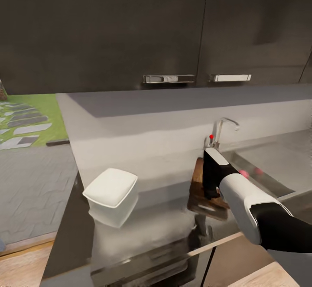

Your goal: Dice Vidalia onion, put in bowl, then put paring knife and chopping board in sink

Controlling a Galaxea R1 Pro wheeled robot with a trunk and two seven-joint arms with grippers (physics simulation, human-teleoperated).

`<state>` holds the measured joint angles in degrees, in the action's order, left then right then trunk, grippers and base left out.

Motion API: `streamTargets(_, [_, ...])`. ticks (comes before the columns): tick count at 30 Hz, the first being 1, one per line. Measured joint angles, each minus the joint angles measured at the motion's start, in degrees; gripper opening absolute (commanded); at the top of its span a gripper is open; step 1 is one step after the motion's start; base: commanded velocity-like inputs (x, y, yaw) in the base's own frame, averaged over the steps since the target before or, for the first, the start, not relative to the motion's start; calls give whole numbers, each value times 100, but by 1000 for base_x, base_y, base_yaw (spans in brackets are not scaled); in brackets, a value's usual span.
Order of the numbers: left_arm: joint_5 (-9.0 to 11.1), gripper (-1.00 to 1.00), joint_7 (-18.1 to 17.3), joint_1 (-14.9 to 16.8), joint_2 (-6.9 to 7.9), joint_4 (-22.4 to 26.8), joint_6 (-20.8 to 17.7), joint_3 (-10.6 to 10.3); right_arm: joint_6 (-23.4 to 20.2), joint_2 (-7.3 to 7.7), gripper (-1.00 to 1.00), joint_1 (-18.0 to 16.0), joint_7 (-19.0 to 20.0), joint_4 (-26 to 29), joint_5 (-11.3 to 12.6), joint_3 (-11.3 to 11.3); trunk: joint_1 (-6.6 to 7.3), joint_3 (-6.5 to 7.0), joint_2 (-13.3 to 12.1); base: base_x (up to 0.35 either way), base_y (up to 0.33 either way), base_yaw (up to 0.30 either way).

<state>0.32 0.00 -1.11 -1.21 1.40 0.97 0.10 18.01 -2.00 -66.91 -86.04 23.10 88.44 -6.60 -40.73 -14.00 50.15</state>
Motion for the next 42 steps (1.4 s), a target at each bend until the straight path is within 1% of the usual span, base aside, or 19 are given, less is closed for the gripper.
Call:
streamTargets(1, [0,100,0,0,-1,0,0,-1,-32,0,-100,1,0,2,-1,-1,0,8,0,-33,-44,0])
streamTargets(5, [0,100,0,1,-2,-2,1,-1,-703,-5,-100,3,-13,3,-3,-37,2,41,1,-14,-18,0])
streamTargets(7, [0,100,0,1,-2,-2,1,-2,-1223,-15,-100,5,-9,4,3,-152,2,54,0,-2,-2,0])
streamTargets(8, [0,100,0,0,-2,0,0,-1,-1320,-14,-100,3,-7,2,-11,-230,2,57,0,0,0,0])
streamTargets(11, [0,100,0,0,-42,3,1,-2,-1594,-17,-100,2,3,6,-9,-612,2,61,0,0,0,0])
streamTargets(13, [0,100,0,0,-85,7,0,-2,-1789,-17,-100,4,2,9,-13,-1088,2,61,-1,0,0,0])
streamTargets(14, [0,100,0,0,-102,7,0,-2,-1826,-17,-100,5,1,10,-13,-1192,2,61,-1,0,0,0])
streamTargets(17, [0,100,0,0,-197,8,3,-2,-2014,-17,-100,3,8,20,-12,-1779,2,62,-1,0,0,0])
streamTargets(21, [0,100,0,0,-234,10,8,-2,-2104,-17,-100,2,11,87,-12,-2115,2,62,0,0,0,0])
streamTargets(23, [0,100,0,0,-237,9,9,-2,-2178,-17,-100,2,12,96,-9,-2138,2,62,-1,0,0,0])
streamTargets(24, [0,100,0,1,-234,8,9,-3,-2521,-22,-100,3,36,104,13,-2147,2,61,-1,0,0,0])
streamTargets(27, [0,100,0,0,-235,10,9,-2,-2942,-12,-100,2,84,105,-5,-2169,2,62,-1,0,0,0])
streamTargets(28, [0,100,0,1,-237,11,9,-2,-3352,-12,-100,0,347,131,23,-2160,2,62,-1,0,0,0])
streamTargets(31, [0,100,0,0,-238,9,9,-2,-3919,5,-100,1,831,200,21,-2161,2,62,0,0,0,0])
streamTargets(33, [0,100,0,0,-239,10,9,-2,-4505,114,-100,1,1295,231,36,-2159,2,62,0,0,0,0])
streamTargets(36, [0,100,0,-1,-239,12,9,-2,-5056,369,-100,-1,1916,238,44,-2156,2,62,0,0,0,0])
streamTargets(37, [0,100,0,-2,-239,12,8,-1,-5158,414,-100,-1,1996,235,-29,-2167,2,62,0,0,0,0])
streamTargets(38, [0,100,0,-1,-239,13,9,-2,-5273,486,-100,-1,2127,238,41,-2160,2,62,-1,0,0,0])
streamTargets(42, [0,100,0,-1,-239,12,9,-1,-5911,757,-100,-1,2387,237,-4,-2163,2,62,0,0,0,0])
